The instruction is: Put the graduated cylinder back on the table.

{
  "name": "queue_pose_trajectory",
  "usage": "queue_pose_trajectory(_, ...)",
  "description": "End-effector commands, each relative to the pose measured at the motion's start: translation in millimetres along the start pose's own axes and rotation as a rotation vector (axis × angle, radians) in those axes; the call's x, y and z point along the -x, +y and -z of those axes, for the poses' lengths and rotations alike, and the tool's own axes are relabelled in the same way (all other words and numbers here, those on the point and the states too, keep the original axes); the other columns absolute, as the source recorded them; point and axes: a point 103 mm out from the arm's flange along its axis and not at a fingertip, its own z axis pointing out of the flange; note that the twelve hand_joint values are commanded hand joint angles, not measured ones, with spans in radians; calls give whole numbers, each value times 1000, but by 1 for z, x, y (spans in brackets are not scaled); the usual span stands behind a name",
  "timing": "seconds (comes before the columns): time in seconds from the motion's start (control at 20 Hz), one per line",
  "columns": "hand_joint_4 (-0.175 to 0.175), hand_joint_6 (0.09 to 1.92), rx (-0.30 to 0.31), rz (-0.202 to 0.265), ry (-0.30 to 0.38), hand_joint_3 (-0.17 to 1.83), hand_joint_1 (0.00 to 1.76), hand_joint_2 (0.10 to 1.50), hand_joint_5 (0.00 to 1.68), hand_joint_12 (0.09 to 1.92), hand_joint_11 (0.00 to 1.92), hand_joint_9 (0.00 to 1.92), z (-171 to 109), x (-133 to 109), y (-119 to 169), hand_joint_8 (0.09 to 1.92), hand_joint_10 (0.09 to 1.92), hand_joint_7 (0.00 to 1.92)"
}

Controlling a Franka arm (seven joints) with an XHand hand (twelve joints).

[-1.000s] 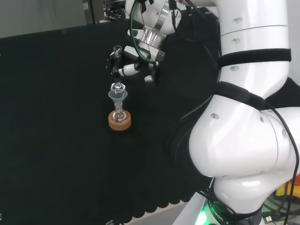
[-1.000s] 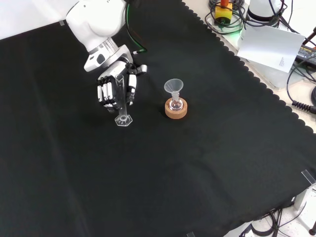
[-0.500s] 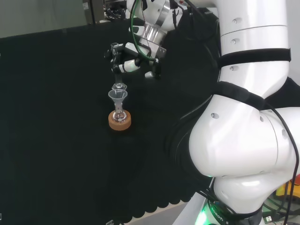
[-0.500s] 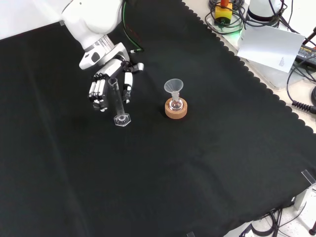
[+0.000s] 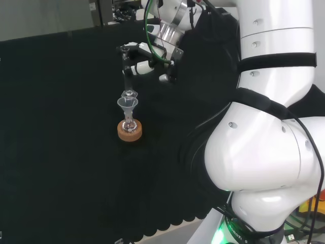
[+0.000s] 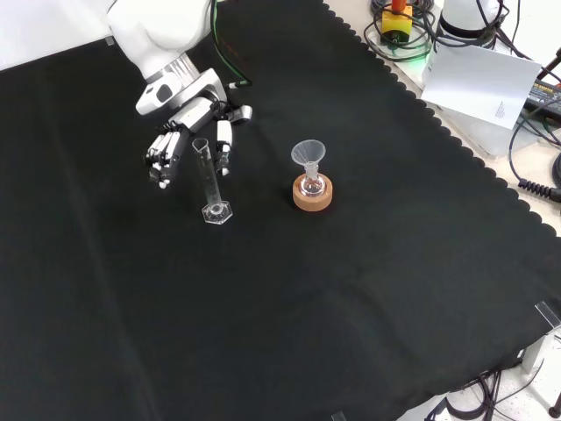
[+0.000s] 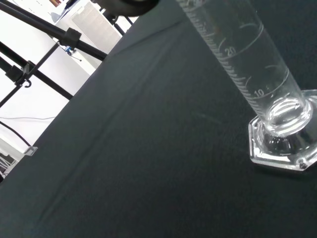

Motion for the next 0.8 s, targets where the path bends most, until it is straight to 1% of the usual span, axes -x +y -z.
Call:
queue_pose_trajectory(0.05, -43, 87, 41, -12, -66, -175, 784, 900, 281, 1425, 100, 518, 32, -8, -26, 637, 87, 41)
queue_pose_trajectory(0.25, -43, 87, 88, -40, -105, -175, 772, 896, 277, 1434, 92, 511, 60, -20, -52, 639, 87, 30)
queue_pose_trajectory(0.55, -43, 87, 141, -79, -174, -175, 768, 896, 279, 1440, 90, 511, 98, -51, -91, 642, 87, 26)
queue_pose_trajectory(0.8, -43, 87, 160, -109, -237, -175, 767, 896, 284, 1442, 88, 515, 119, -74, -125, 644, 87, 28)
